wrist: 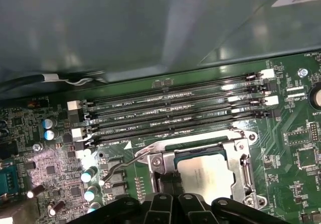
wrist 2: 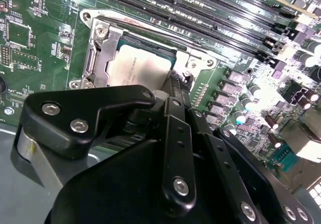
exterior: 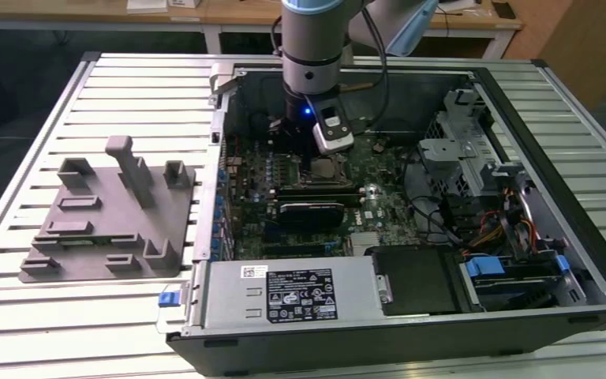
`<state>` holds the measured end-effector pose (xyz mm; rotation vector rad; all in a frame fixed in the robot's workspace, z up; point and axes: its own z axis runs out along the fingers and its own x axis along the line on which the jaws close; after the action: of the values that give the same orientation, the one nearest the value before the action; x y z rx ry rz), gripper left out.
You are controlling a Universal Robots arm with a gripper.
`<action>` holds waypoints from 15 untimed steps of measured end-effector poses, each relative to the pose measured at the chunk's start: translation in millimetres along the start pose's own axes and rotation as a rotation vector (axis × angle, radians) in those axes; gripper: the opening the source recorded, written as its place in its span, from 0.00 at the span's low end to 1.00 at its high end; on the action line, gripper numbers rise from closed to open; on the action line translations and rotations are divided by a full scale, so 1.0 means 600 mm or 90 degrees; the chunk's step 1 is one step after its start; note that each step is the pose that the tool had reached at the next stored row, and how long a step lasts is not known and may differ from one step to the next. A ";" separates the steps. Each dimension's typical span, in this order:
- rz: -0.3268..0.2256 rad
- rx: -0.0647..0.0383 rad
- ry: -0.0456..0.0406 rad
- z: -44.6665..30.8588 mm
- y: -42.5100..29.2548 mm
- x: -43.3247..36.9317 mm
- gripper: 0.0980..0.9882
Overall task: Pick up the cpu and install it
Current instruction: 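Close the cpu cover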
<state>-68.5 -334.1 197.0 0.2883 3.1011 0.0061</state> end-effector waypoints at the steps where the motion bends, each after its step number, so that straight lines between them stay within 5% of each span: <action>1: 0.000 0.000 0.0000 0.000 0.000 -0.001 0.01; 15: 0.000 0.000 0.0000 -0.014 0.000 -0.002 0.01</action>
<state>-67.6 -334.1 205.7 0.2881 3.1011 0.0063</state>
